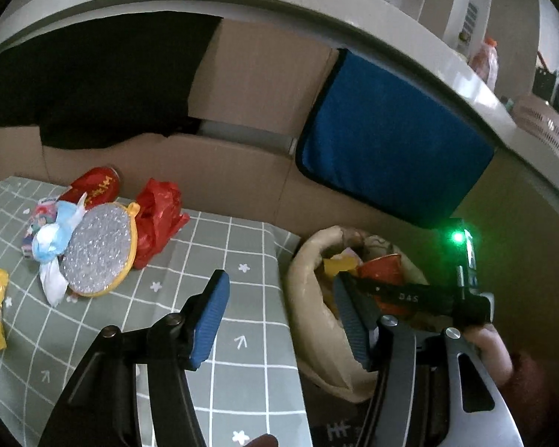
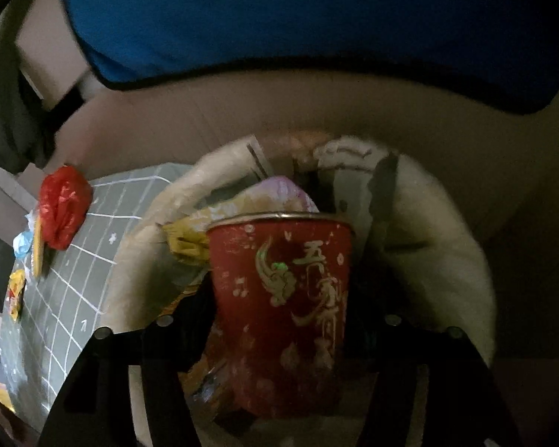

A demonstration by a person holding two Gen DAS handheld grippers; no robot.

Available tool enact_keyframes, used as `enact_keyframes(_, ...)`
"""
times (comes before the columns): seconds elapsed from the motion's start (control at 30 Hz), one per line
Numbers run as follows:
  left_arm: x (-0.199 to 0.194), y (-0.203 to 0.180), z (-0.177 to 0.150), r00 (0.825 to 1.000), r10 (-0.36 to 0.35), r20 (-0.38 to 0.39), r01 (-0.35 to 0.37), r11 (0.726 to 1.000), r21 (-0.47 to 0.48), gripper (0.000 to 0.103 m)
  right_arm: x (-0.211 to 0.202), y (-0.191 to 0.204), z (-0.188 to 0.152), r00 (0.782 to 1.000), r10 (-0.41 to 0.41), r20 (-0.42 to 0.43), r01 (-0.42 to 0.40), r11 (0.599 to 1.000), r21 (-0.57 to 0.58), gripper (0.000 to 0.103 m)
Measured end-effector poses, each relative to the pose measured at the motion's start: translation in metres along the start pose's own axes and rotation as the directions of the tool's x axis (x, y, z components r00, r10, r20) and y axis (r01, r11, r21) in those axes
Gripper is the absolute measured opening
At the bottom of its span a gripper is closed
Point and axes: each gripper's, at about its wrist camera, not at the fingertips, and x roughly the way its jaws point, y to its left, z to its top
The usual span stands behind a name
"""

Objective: Collect trash
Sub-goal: 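Lower the red cup into the bin and open the right tool, then grasp the yellow snack bag with the left tool while the right tool grasps the red can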

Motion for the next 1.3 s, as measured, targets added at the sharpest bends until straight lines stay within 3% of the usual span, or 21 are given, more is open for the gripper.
enact_keyframes(0.2,-0.026,0.007,-0.007,0.997,0.026,0.067,-0.026,1.000,0.002,0.059,-0.055,0.010,-0.004,0.986,-0.055,0.160,0.067,0.996,-0.067,0.073)
enact_keyframes(0.4,-0.056,0.024,-0.013,0.987,0.105,0.124,-0.106,0.994,-0.001,0.060,-0.102,0.029,-0.005,0.968,0.006,0.252,0.016,0.996,-0.085,0.074)
enact_keyframes(0.53,-0.074,0.055,-0.018,0.983,0.132,0.131,-0.121,0.989,-0.088,0.060,-0.114,0.059,-0.008,0.956,0.069,0.285,-0.035,0.992,-0.124,0.071)
enact_keyframes(0.6,-0.084,0.072,-0.023,0.978,0.158,0.136,-0.138,0.980,-0.141,0.060,-0.118,0.082,-0.010,0.950,0.103,0.295,-0.054,0.984,-0.170,0.065)
enact_keyframes(0.77,-0.118,0.126,-0.037,0.948,0.269,0.169,-0.214,0.934,-0.285,0.060,-0.114,0.139,-0.018,0.938,0.133,0.321,-0.041,0.959,-0.279,0.063)
enact_keyframes(0.9,-0.138,0.178,-0.051,0.921,0.358,0.156,-0.273,0.876,-0.399,0.060,-0.104,0.179,-0.024,0.931,0.194,0.308,-0.082,0.935,-0.344,0.063)
enact_keyframes(1.03,-0.140,0.222,-0.063,0.914,0.393,0.099,-0.306,0.829,-0.468,0.060,-0.081,0.204,-0.032,0.941,0.255,0.224,-0.157,0.912,-0.380,0.063)
enact_keyframes(1.3,-0.103,0.289,-0.073,0.904,0.425,-0.050,-0.382,0.749,-0.541,0.059,-0.051,0.222,-0.041,0.949,0.270,0.164,-0.187,0.898,-0.399,0.059)
